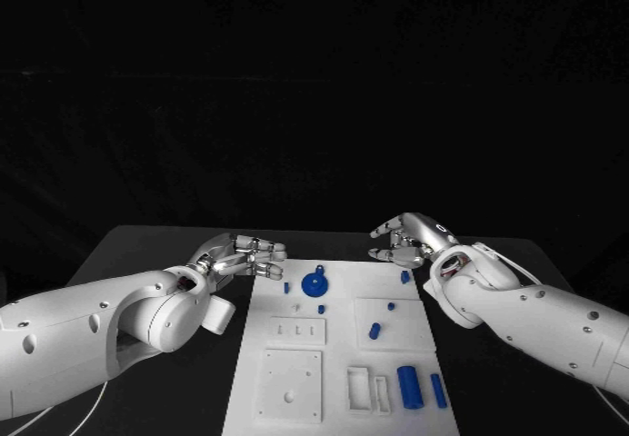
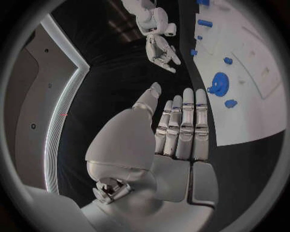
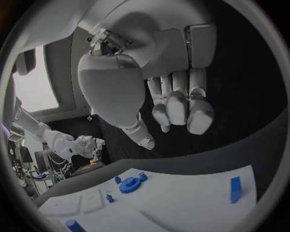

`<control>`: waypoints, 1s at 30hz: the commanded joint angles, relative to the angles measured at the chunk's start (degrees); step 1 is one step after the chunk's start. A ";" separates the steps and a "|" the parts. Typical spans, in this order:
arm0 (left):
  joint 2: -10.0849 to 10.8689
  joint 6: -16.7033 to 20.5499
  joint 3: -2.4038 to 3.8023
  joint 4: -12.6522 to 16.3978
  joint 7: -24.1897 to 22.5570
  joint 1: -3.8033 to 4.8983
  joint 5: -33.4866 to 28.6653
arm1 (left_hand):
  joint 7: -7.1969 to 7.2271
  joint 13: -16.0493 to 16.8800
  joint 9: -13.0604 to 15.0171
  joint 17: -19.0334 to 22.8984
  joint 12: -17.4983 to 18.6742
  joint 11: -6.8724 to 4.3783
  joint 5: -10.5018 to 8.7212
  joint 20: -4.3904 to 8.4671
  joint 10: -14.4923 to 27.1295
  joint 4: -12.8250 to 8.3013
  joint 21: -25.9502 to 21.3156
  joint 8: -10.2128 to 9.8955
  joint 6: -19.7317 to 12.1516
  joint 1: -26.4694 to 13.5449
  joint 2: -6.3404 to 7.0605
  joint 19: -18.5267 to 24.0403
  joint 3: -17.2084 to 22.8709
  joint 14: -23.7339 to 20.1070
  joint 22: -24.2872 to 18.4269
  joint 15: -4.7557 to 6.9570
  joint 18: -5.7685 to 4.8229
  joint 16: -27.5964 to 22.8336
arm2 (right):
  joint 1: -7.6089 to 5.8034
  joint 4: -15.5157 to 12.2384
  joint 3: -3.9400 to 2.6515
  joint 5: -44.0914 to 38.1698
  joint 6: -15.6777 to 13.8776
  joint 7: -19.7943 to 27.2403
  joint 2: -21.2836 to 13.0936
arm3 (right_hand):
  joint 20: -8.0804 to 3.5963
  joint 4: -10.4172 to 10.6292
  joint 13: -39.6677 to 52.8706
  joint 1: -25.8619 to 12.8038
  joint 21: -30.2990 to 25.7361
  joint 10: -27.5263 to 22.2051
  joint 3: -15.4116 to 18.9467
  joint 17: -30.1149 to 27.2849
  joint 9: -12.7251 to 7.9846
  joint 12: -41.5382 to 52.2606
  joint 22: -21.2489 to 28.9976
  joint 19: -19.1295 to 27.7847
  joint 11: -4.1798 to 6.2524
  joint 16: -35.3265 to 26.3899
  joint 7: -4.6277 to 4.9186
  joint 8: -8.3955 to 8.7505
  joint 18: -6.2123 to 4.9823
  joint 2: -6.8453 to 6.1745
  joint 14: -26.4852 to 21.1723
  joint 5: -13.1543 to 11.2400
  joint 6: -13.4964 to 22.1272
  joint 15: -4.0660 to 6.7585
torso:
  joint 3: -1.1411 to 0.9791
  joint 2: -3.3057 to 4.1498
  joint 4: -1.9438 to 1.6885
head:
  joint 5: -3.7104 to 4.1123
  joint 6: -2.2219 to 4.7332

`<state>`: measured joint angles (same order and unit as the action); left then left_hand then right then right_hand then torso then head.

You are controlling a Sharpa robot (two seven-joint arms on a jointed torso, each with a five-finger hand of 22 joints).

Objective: Assemble the parts on the task board

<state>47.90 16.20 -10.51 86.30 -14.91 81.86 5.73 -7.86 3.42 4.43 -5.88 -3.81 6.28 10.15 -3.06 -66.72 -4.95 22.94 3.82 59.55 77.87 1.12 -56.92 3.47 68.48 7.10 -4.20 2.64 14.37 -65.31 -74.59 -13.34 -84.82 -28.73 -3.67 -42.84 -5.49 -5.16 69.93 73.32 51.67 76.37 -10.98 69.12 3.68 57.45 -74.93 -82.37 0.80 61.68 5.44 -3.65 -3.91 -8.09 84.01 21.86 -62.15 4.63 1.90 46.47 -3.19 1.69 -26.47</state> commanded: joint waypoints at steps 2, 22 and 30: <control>-0.02 -0.76 0.03 0.04 -0.75 0.10 -0.11 | 0.06 0.03 -0.07 0.02 0.35 -0.38 -0.13 -0.01 -1.37 -0.04 0.21 -0.10 -0.27 -0.30 0.00 -0.01 0.37 0.25 -0.08 0.08 0.55 -0.04 | 0.70 2.46 -0.42 9.24 4.42 9.36 -1.41 | 0.27 -3.09 -0.21 -0.39 -0.57 -0.30 1.78 0.07 -0.06 -0.09 -6.29 0.62 -0.42 -0.09 0.35 0.12 0.25 1.50 -0.13 1.20 0.34 -0.43 | -0.50 -0.39 0.84 | 1.00 0.03; 0.16 -1.67 -0.02 -0.45 -1.05 -0.16 -0.10 | -0.08 0.02 -0.08 0.03 0.37 -0.04 -0.25 -0.04 -0.18 -0.56 0.26 -0.10 -0.52 -0.41 0.29 0.10 0.65 0.15 -0.13 -0.02 0.53 -0.08 | 3.88 12.19 -0.73 13.21 11.31 15.86 -1.53 | 1.23 -4.35 -3.76 2.76 -8.88 -4.52 12.68 -2.31 -0.25 -3.28 -4.91 2.95 -1.41 -4.04 1.51 0.26 -0.28 3.63 -2.12 1.59 8.14 -1.41 | -0.66 -0.31 0.80 | 2.34 -0.98; 0.15 -1.81 -0.02 -0.70 -1.07 -0.27 0.00 | -0.09 0.02 -0.07 0.04 0.37 -0.01 -0.26 -0.06 -0.09 -0.61 0.27 -0.10 -0.53 -0.38 0.30 0.12 0.63 0.14 -0.13 -0.03 0.55 -0.08 | 4.18 14.07 -0.73 13.68 12.17 16.48 -0.80 | 1.32 -3.88 -4.00 3.10 -8.98 -4.68 12.80 -2.21 -0.31 -3.13 -4.92 2.93 -1.49 -3.87 1.60 0.31 -0.33 3.31 -2.18 1.73 9.64 -1.48 | -0.99 -0.06 0.76 | 2.42 -0.88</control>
<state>48.11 15.46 -10.56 85.56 -15.13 81.59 5.73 -8.07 3.42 4.43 -5.88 -3.81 6.37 10.15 -3.06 -67.26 -5.32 22.94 3.82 59.35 77.87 1.12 -56.92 3.85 68.48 7.04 -4.20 2.64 14.37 -61.20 -60.61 -14.05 -71.91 -18.52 11.10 -43.75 -4.39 -9.25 65.98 75.87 42.95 72.17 1.72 66.86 3.42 54.34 -74.92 -79.62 -0.72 57.96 7.03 -3.65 -3.91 -4.67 82.19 23.36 -52.97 3.08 1.03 46.33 -2.43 4.17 -27.37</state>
